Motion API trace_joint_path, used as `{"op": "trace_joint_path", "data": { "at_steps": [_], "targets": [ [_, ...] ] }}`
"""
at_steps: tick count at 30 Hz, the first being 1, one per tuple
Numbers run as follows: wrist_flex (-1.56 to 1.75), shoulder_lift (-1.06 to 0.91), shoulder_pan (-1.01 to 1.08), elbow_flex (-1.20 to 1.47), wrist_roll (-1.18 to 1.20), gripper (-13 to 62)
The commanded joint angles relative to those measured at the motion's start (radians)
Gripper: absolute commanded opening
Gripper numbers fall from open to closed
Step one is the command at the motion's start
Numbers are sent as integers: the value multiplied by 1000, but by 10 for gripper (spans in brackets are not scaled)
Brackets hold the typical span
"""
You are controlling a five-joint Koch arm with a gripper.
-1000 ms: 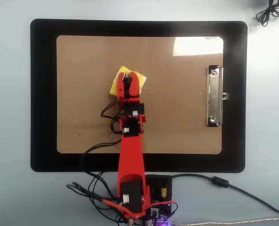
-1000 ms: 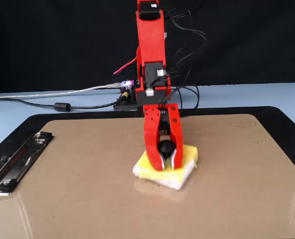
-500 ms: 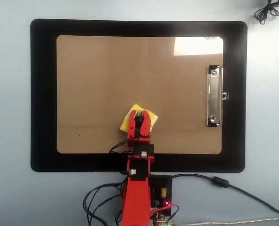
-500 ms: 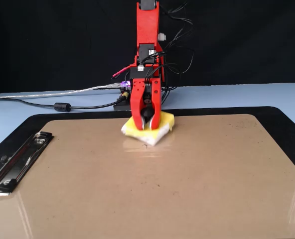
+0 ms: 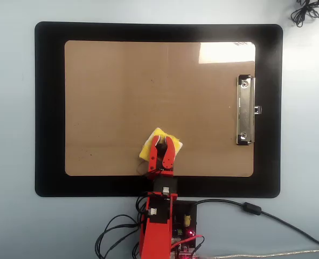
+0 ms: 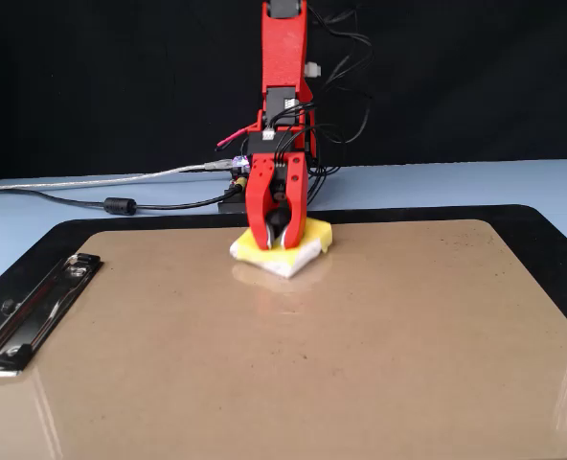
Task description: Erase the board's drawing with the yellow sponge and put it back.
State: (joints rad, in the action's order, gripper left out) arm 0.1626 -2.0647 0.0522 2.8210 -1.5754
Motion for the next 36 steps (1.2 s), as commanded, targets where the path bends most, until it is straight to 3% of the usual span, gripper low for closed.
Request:
{"op": "trace_joint_path", "data": {
  "at_steps": [1, 8, 12, 17, 23, 31, 33, 36],
  "targets": [
    [20, -26, 2, 2, -21, -80],
    [25, 221, -12, -225, -26, -80],
    [17, 152, -64, -293, -28, -80],
    [-46, 32, -390, -413, -55, -80],
    [-117, 126, -762, -609, -270, -80],
    [-115, 249, -922, -660, -278, -76],
    [-110, 267, -954, -661, -278, -41],
    [-103, 318, -982, -672, -276, 125]
  ]
}}
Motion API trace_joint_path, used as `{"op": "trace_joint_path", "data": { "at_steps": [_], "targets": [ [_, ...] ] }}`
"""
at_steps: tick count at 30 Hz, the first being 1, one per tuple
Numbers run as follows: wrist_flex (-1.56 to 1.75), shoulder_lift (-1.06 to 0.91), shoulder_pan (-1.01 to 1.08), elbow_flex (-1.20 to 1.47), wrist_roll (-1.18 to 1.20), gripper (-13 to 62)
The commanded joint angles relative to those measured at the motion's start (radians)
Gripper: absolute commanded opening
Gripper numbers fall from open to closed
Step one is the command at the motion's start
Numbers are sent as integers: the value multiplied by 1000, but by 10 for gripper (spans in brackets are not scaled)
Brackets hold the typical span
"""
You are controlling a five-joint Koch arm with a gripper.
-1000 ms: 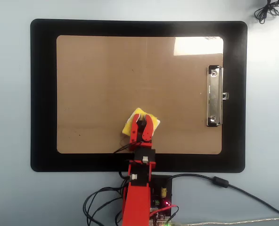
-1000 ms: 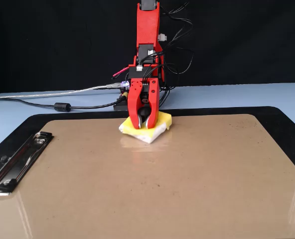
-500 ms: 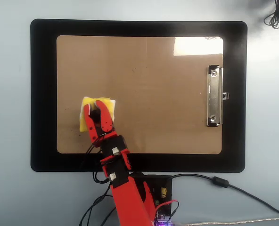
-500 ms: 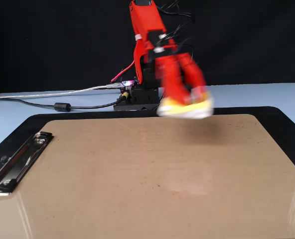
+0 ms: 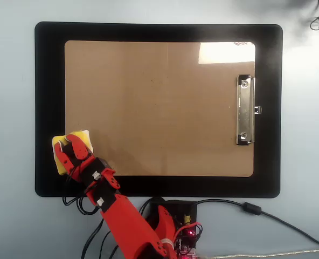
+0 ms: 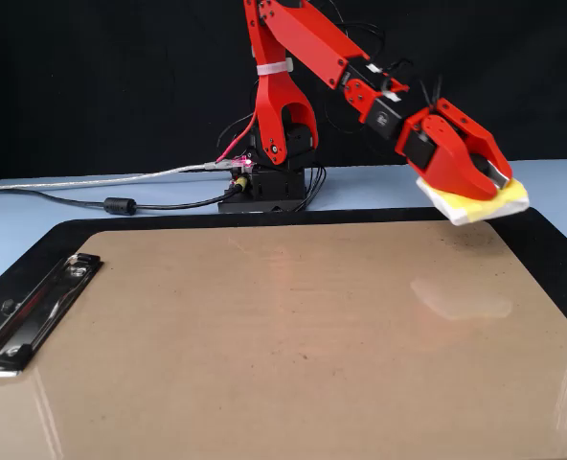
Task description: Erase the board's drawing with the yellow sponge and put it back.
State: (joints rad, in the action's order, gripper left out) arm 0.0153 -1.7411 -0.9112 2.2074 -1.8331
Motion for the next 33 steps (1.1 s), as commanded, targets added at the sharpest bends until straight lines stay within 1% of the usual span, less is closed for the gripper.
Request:
{"op": "trace_joint_path", "data": {
  "at_steps": [1, 4, 6, 8, 11, 13, 16, 18, 21, 25, 27, 29, 33],
  "targets": [
    [44, 8, -31, -66, -18, 179],
    [34, 8, -55, -84, -21, 279],
    [14, -5, -58, -95, -26, 290],
    [-57, -74, -54, -104, -28, 290],
    [-388, -249, -34, -170, -29, 290],
    [-733, -330, 17, -279, -31, 290],
    [-1210, -362, 150, -451, -21, 294],
    [-1471, -357, 239, -511, -2, 319],
    [-1698, -364, 382, -506, 44, 330],
    [-1827, -402, 534, -426, 80, 333],
    [-1827, -443, 592, -307, 80, 333],
    [-1805, -485, 635, -187, 80, 334],
    [-1761, -575, 644, -20, 80, 338]
  ]
}}
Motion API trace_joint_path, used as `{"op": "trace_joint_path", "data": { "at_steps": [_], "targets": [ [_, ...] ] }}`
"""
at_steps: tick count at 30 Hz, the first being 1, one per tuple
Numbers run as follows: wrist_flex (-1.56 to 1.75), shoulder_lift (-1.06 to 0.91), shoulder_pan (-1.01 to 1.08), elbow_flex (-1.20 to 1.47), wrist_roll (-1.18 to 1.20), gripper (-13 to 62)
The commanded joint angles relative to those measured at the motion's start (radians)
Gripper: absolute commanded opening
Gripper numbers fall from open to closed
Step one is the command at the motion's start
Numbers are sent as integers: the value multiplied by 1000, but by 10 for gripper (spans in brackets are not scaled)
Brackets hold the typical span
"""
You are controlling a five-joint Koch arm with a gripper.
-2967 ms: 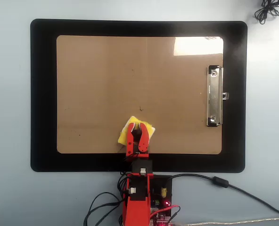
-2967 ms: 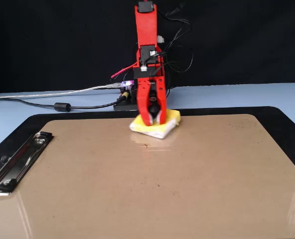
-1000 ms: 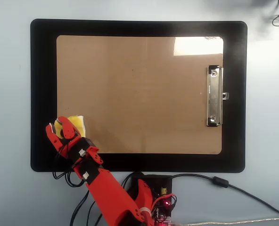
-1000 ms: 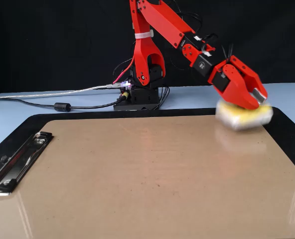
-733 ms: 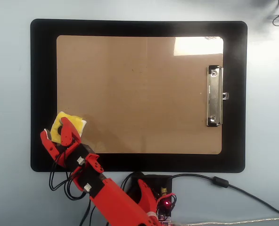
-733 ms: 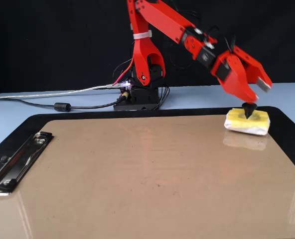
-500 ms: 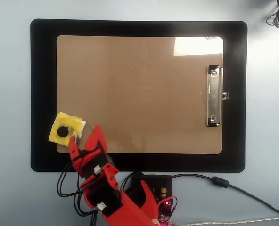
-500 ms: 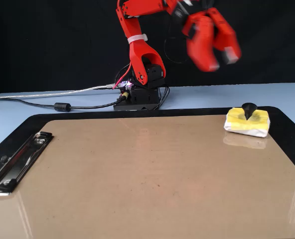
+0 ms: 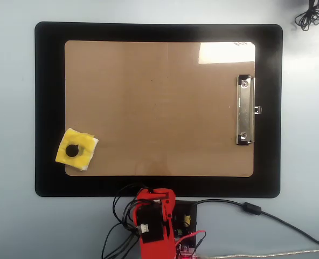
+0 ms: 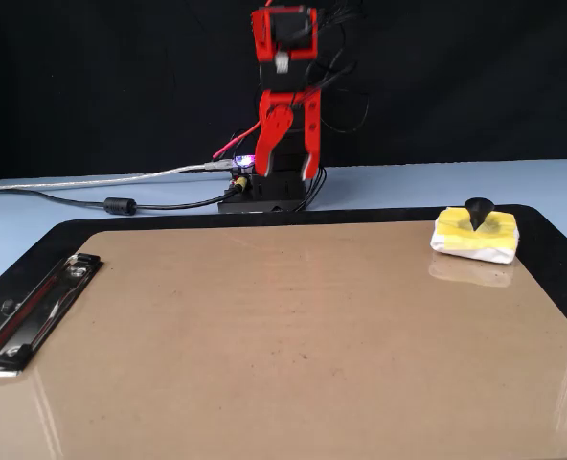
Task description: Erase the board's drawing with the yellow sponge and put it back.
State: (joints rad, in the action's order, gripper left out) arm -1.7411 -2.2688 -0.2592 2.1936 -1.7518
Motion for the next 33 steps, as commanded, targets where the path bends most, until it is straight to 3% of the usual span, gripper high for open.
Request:
{"op": "trace_joint_path", "data": {
  "at_steps": [1, 14, 21, 33],
  "targets": [
    [3, -72, -8, 32, -2, 339],
    [61, -81, 14, 238, 0, 340],
    [86, -81, 121, 253, 6, 338],
    [86, -81, 123, 252, 8, 343]
  ]
}}
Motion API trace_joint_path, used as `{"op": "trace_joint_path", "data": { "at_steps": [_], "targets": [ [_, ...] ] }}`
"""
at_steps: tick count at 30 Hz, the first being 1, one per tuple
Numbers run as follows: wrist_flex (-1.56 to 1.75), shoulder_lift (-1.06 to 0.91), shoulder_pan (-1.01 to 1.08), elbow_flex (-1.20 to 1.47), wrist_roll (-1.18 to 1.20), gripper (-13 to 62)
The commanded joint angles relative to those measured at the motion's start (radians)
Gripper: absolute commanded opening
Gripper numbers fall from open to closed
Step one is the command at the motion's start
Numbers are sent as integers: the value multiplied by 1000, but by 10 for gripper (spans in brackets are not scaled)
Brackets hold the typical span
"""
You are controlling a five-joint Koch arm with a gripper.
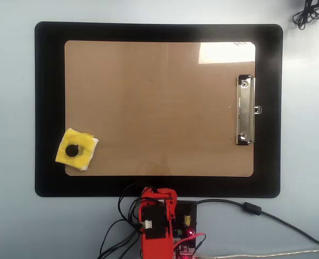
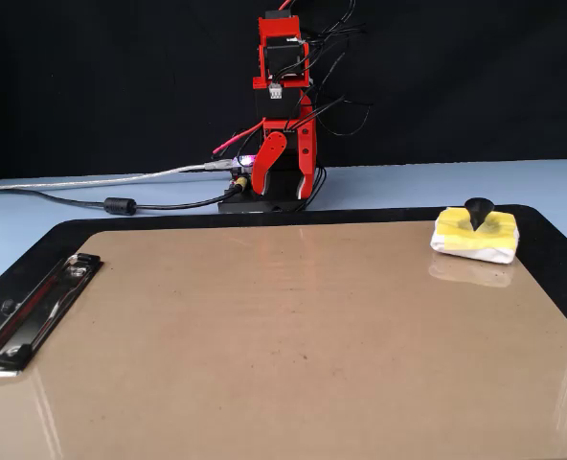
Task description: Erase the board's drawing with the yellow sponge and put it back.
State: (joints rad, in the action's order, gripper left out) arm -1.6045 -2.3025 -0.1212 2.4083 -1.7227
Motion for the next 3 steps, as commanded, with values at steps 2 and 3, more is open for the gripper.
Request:
{"op": "trace_joint_path", "data": {
  "at_steps": [2, 3],
  "targets": [
    [-51, -48, -14, 37, -21, 343],
    [-51, -48, -14, 37, -21, 343]
  ]
}}
